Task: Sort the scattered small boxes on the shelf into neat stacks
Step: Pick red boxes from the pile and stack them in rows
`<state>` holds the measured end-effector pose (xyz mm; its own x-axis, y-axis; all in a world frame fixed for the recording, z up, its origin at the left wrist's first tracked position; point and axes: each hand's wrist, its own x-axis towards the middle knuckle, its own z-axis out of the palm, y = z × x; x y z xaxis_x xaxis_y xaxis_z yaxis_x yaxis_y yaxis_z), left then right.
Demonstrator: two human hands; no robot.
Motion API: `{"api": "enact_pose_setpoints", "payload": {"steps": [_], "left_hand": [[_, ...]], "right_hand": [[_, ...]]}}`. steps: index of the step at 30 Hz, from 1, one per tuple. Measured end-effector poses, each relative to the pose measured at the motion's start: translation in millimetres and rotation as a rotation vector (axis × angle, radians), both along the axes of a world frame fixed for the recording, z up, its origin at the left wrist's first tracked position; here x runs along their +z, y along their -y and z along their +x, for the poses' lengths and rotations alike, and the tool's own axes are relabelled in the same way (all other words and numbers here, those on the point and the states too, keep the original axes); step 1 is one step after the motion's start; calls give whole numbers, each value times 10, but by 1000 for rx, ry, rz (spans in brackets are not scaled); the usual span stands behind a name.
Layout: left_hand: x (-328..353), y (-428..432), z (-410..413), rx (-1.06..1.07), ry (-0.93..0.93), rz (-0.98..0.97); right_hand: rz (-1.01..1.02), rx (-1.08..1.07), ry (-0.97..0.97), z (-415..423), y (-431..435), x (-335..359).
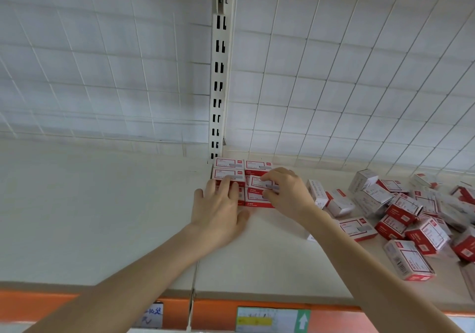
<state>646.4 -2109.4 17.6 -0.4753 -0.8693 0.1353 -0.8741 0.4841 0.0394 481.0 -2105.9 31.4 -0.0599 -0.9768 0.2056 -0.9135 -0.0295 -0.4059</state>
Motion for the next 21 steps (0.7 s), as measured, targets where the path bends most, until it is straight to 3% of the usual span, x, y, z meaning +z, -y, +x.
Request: {"api": "enact_pose_setpoints", "payload": {"steps": [10, 21], "left_hand": [[-14, 31, 42, 27, -22, 1], [12, 66, 33, 20, -43, 70]], "right_hand": [[52, -123, -104, 15, -31, 17], [0, -107, -132, 87, 78, 12]]}}
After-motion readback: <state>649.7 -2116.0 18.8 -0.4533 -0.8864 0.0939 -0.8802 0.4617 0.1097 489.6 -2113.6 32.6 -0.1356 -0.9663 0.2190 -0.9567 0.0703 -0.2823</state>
